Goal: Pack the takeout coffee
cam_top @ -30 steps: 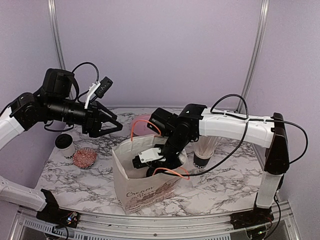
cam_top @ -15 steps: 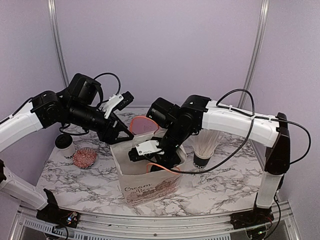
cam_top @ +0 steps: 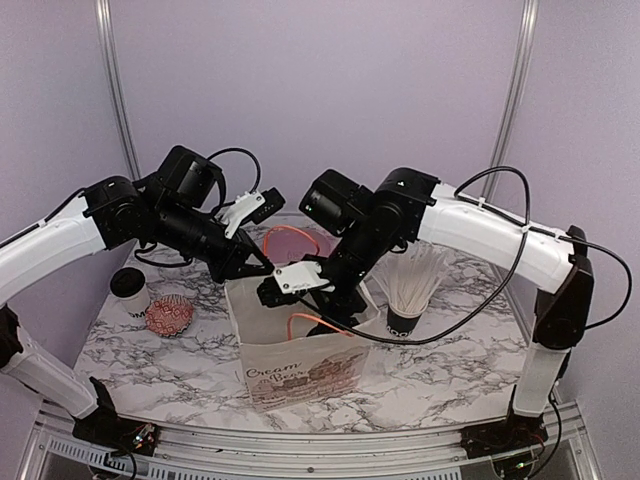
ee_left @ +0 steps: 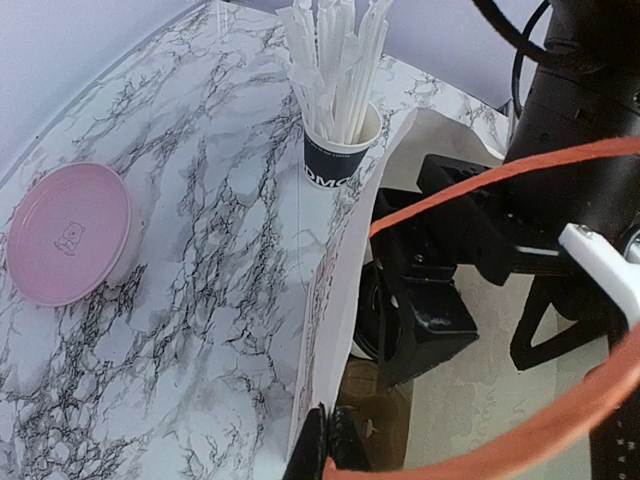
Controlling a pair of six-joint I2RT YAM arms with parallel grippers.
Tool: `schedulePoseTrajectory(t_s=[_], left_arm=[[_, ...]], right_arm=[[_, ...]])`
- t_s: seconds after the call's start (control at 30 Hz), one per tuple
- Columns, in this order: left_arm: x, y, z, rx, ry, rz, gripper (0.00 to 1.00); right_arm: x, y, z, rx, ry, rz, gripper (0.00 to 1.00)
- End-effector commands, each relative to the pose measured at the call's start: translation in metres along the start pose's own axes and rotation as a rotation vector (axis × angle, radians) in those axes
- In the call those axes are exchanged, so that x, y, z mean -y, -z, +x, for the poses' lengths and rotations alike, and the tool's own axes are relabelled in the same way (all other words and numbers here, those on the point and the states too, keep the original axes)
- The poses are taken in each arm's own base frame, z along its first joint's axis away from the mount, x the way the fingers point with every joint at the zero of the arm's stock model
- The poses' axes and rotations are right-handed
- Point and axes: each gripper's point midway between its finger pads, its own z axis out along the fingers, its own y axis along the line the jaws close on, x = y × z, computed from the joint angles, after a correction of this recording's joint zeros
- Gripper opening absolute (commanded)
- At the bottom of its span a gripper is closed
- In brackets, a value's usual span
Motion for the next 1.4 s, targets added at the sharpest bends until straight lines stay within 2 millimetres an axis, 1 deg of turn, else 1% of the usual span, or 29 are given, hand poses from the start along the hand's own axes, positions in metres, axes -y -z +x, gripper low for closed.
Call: schedulePoseTrajectory(t_s=[0.0,0.1,0.2,0.37,0.43,0.53,0.63,0.73,0.83,0.93,0.97,1.0,1.07,1.13,1.23,1.33,1.37], left_arm=[[-0.002,0.013,-0.022,0.049,-0.079,-0.040,0.00],[-0.007,0.016,-0.031,0.060,-0.120,-0.070,0.00],[-0.014,0.015,-0.033,0.053,-0.156,-0.109,0.00],[-0.022,0.014,-0.029,0.035,-0.196,-0.153,0.00],[-0.020,0.013,-0.028,0.033,-0.200,-0.141,0.00],[-0.011,0.011,-0.027,0.036,-0.199,-0.095,0.00],[0.004,0.008,-0.028,0.039,-0.215,-0.058,0.00],[0.021,0.007,-0.021,0.031,-0.232,-0.026,0.00],[0.038,0.000,-0.009,0.002,-0.235,-0.016,0.00],[0.061,-0.003,0.003,-0.019,-0.244,0.005,0.00],[0.069,-0.003,0.007,-0.023,-0.241,0.008,0.00],[0.076,-0.004,0.010,-0.026,-0.247,0.012,0.00],[0.090,-0.004,0.016,-0.031,-0.250,0.024,0.00],[0.105,-0.006,0.020,-0.035,-0.257,0.038,0.00],[0.127,-0.007,0.028,-0.046,-0.260,0.062,0.00],[0.144,-0.009,0.039,-0.064,-0.275,0.078,0.02],[0.148,-0.011,0.043,-0.070,-0.255,0.075,0.02]], right_arm=[[0.012,0.053,-0.037,0.125,0.104,0.094,0.90],[0.018,0.083,-0.055,0.180,0.156,0.150,0.90],[0.019,0.100,-0.057,0.190,0.180,0.189,0.90],[0.022,0.119,-0.042,0.152,0.173,0.248,0.90],[0.024,0.127,-0.033,0.137,0.162,0.276,0.90],[0.032,0.143,-0.018,0.127,0.133,0.317,0.90],[0.042,0.165,-0.002,0.126,0.094,0.372,0.90],[0.053,0.193,0.016,0.138,0.047,0.441,0.90],[0.066,0.213,0.042,0.135,-0.028,0.494,0.90],[0.073,0.227,0.069,0.121,-0.096,0.535,0.90],[0.076,0.233,0.081,0.115,-0.127,0.556,0.90],[0.077,0.234,0.086,0.115,-0.144,0.561,0.90],[0.081,0.242,0.104,0.112,-0.198,0.589,0.90],[0.082,0.244,0.116,0.110,-0.237,0.598,0.89],[0.083,0.239,0.131,0.101,-0.285,0.593,0.89],[0.084,0.231,0.140,0.089,-0.313,0.584,0.89],[0.084,0.230,0.142,0.087,-0.321,0.581,0.89]])
